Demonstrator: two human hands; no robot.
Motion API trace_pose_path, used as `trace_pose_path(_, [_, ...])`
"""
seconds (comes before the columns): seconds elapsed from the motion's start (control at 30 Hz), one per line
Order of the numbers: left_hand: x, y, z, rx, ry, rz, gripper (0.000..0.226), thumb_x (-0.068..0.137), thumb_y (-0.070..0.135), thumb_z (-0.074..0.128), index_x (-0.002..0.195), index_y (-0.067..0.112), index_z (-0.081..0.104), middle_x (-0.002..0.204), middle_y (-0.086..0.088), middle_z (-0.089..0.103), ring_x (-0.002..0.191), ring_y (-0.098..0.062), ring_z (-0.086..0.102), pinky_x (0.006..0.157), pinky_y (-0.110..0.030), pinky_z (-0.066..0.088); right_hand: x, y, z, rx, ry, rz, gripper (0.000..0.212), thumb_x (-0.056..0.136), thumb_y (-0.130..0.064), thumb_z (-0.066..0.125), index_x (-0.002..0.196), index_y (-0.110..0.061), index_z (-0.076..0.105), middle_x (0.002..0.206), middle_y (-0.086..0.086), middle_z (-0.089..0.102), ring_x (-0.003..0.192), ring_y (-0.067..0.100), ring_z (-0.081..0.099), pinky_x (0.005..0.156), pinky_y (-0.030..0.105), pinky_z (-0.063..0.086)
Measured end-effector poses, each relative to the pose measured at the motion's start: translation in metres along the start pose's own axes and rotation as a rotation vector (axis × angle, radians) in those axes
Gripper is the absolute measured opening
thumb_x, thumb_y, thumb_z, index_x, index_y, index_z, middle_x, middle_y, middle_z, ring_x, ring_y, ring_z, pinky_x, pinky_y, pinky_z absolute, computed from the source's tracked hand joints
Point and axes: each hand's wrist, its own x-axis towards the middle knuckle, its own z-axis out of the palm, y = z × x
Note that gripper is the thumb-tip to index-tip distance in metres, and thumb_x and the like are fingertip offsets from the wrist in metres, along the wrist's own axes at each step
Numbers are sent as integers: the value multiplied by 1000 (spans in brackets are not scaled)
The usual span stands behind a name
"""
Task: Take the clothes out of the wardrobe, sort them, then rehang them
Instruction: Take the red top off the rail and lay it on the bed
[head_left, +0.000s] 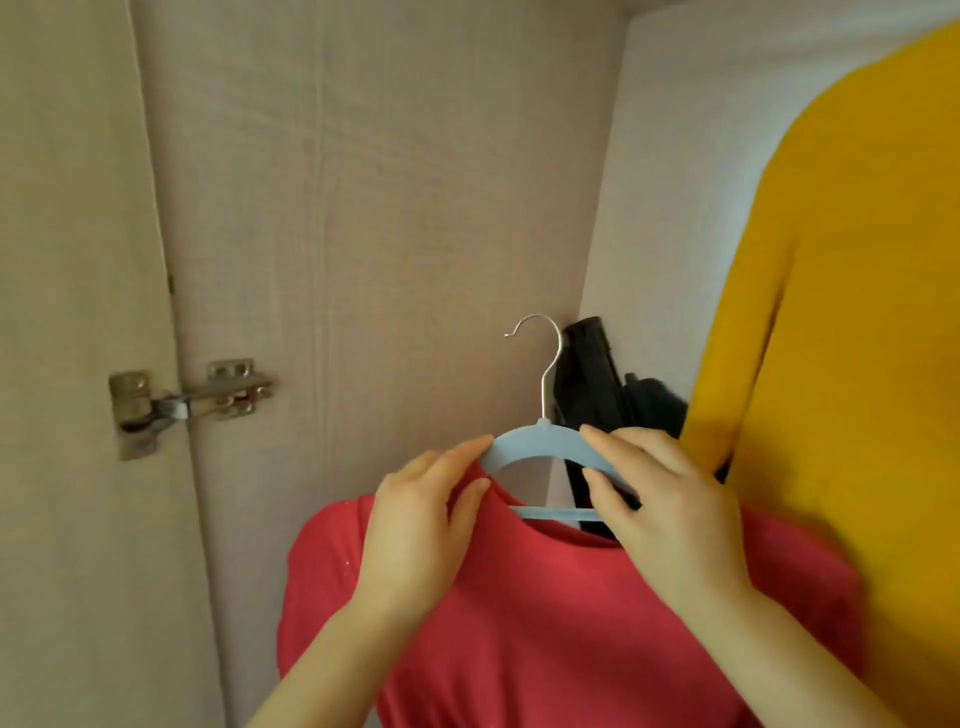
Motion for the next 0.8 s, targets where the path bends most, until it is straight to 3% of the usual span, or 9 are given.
trace_pose_path(0.13, [-55,-28,-30,120,13,-119,32,80,20,59,112,17,66,97,0,71,94,-9,55,80,-10,37,-37,-36,39,211,-92,46,32,79,-27,55,107,-19,70,96,-5,67,89,7,57,72,21,47])
trace_pose_path(0.23, [-99,-42,-61,220,50,-228,34,82,29,52,110,17,67,91,0,71,89,-11,55,76,-14,39,-60,-73,64,348,-137,13,32,79,-27,54,103,-18,72,92,-2,67,86,9,56,70,22,45])
trace_pose_path(0.33, [-146,-50,-98,324,100,-353,31,80,22,59,110,17,67,91,0,71,88,-10,55,75,-14,40,-80,-118,82,499,-192,-40,31,79,-27,53,103,-18,71,92,-1,67,84,11,55,70,24,43])
trace_pose_path(0.43, [-194,-51,-140,432,150,-460,33,78,18,62,111,21,65,91,2,70,87,-9,55,76,-14,40,-100,-171,92,659,-242,-91,30,80,-26,54,103,-17,71,94,-5,65,85,11,55,70,23,42])
trace_pose_path(0.63, [-277,-39,-233,678,279,-606,33,83,35,48,116,34,53,91,19,59,86,-4,53,78,-17,39,-131,-288,93,968,-343,-192,29,81,-26,56,104,-15,70,93,-1,67,85,11,56,71,22,43])
trace_pose_path(0.8, [-341,-30,-316,829,425,-716,32,84,37,48,115,36,54,93,22,60,85,-3,54,77,-20,44,-147,-399,81,1144,-447,-277,31,74,-20,67,105,-18,69,94,-5,66,80,10,58,65,22,46])
